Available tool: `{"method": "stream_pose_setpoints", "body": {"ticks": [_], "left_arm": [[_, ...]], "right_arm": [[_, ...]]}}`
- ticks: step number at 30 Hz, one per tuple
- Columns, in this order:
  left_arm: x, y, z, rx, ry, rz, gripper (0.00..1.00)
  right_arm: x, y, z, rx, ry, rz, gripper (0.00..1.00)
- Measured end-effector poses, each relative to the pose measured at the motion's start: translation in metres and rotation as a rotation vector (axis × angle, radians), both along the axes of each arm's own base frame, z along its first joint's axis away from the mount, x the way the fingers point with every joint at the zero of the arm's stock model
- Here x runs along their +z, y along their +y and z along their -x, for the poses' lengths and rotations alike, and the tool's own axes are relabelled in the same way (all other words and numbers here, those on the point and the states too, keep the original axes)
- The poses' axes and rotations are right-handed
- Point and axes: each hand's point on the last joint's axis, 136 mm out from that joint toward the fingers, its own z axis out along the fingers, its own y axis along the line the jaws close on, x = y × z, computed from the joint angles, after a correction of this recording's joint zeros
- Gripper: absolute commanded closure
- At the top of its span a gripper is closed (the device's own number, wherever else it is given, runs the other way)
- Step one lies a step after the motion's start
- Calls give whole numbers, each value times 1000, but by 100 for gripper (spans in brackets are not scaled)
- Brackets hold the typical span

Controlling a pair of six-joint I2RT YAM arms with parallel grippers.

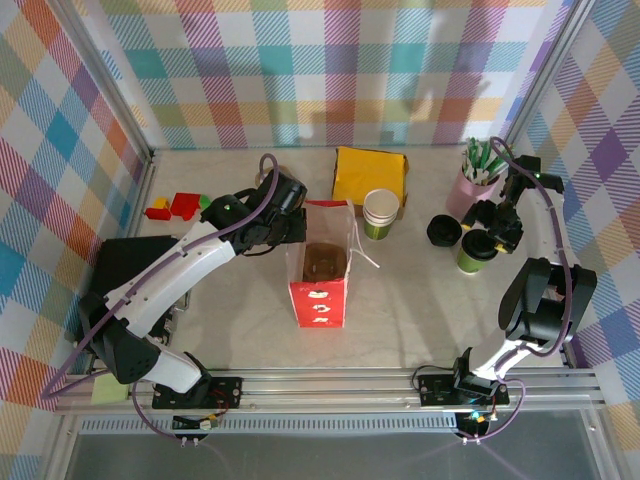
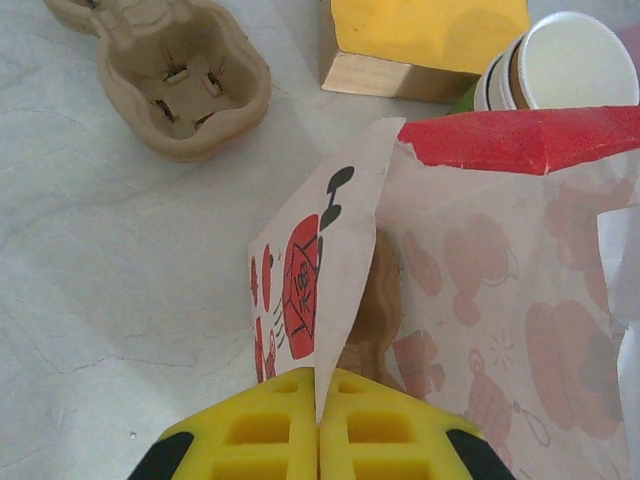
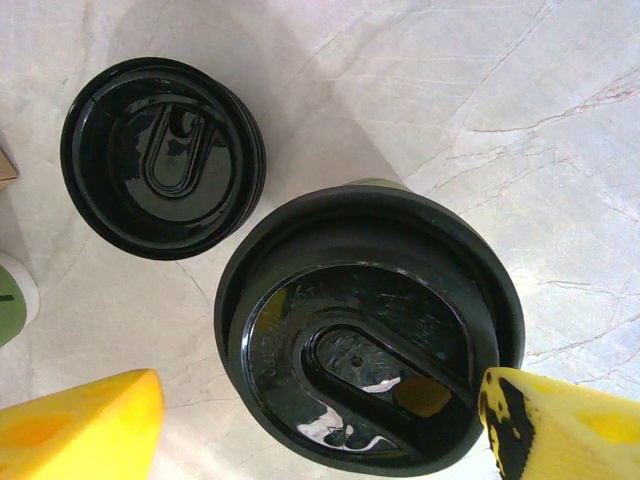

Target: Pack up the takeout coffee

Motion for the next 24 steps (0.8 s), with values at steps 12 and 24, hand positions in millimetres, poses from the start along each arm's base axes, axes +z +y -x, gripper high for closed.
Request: {"method": "stream_pose_setpoints", "body": {"ticks": [12,24], "left_arm": [[0,-1,-1,0,-5,4,100],[0,-2,-2,-3,-7,4,100]], "right_arm": [[0,-2,2,12,7,15,15],[5,-4,1,16,-16,18,15]]}}
